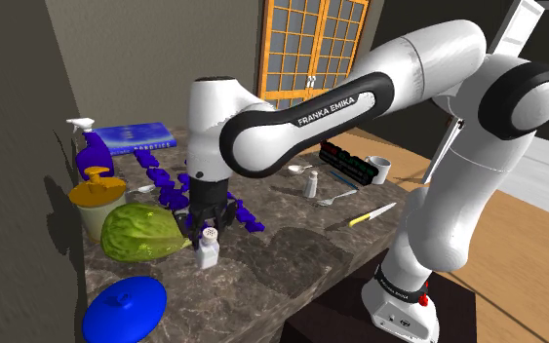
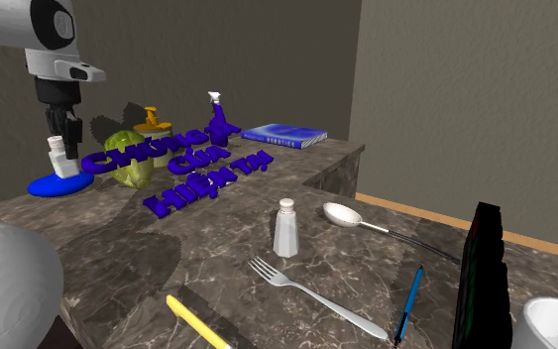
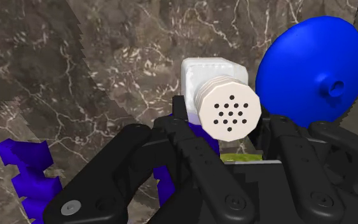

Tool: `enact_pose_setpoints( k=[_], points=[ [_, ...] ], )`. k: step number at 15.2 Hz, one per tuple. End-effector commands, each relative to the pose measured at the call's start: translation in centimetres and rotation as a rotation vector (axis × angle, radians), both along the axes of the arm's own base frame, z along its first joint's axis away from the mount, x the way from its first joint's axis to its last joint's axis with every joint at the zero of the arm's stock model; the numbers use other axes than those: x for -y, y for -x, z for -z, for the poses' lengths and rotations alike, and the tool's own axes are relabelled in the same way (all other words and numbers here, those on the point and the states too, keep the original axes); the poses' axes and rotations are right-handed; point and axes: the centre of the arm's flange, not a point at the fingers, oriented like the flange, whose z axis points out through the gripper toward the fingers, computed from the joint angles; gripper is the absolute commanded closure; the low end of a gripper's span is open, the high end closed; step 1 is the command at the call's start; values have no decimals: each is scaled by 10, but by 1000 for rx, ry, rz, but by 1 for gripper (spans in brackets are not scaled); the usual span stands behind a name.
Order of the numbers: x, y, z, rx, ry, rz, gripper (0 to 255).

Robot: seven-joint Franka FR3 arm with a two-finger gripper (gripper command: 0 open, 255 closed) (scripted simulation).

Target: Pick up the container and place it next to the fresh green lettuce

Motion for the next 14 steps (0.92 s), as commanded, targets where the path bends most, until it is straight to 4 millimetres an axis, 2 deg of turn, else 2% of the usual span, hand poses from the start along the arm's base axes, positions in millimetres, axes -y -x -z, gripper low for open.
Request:
enact_pose_setpoints(
  k=[1, 14],
  points=[
    [1, 0, 11, 1, 0, 0, 255],
    [1, 0, 80, 1, 0, 0, 255]
  ],
)
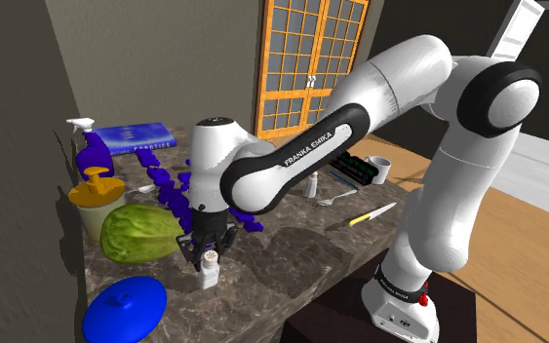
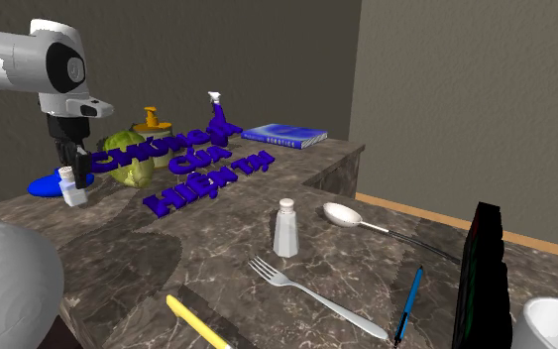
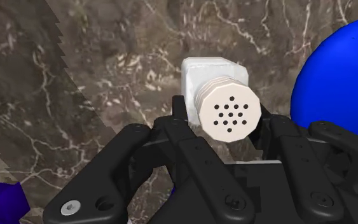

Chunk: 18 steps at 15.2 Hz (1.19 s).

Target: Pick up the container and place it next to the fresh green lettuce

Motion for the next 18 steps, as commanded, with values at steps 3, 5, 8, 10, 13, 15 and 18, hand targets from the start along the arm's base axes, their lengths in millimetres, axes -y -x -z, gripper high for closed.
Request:
enact_pose_setpoints(
  k=[3, 5, 8, 10, 13, 15, 18],
  points=[
    [0, 0, 13, 0, 0, 0, 255],
    [0, 0, 13, 0, 0, 0, 255],
    [0, 0, 13, 0, 0, 0, 255],
    [0, 0, 13, 0, 0, 0, 0],
    [0, 0, 13, 0, 0, 0, 0],
    [0, 0, 13, 0, 0, 0, 0],
    [5, -2, -26, 0, 0, 0, 0]
  ],
)
